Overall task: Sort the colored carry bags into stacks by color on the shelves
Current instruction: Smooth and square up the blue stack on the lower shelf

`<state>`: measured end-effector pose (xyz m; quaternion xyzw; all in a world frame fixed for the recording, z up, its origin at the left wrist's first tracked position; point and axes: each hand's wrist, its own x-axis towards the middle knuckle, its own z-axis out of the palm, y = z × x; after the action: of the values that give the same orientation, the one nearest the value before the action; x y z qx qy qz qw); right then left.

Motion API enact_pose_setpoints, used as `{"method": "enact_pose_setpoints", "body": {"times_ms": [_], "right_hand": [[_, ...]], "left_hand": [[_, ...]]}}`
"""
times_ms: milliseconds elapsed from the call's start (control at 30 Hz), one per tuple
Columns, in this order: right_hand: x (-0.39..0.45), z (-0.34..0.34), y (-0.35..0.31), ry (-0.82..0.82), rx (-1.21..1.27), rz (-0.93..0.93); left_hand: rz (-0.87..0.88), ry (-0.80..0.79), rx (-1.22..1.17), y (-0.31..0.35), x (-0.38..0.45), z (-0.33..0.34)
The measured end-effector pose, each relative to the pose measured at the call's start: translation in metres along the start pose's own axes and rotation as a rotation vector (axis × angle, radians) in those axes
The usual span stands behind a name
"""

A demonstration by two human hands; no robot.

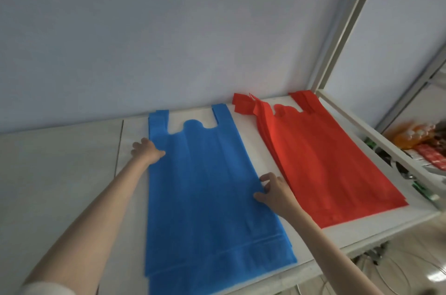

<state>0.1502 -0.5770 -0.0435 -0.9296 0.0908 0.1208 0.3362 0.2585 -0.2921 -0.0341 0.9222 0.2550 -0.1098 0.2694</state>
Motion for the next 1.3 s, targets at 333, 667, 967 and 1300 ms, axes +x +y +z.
{"method": "enact_pose_setpoints", "body": {"times_ms": [333,667,967,1300], "right_hand": [[-0.054,-0.008,0.030,-0.140,-0.065,-0.105],[-0.073,-0.002,0.049,-0.099,-0.064,-0.187],[-0.067,-0.002,0.044,0.009,-0.085,-0.267],[0.044,-0.008,-0.019,-0.008,0.019,-0.042]], "left_hand": [[0.490,-0.032,0.298,-0.047,-0.110,0.018],[0.702,0.088,0.244,-0.105,-0.134,0.036],[1.115,0.134,0.432,-0.108,-0.162,0.045],[1.319,0.306,0.544,-0.113,-0.179,0.062]]}}
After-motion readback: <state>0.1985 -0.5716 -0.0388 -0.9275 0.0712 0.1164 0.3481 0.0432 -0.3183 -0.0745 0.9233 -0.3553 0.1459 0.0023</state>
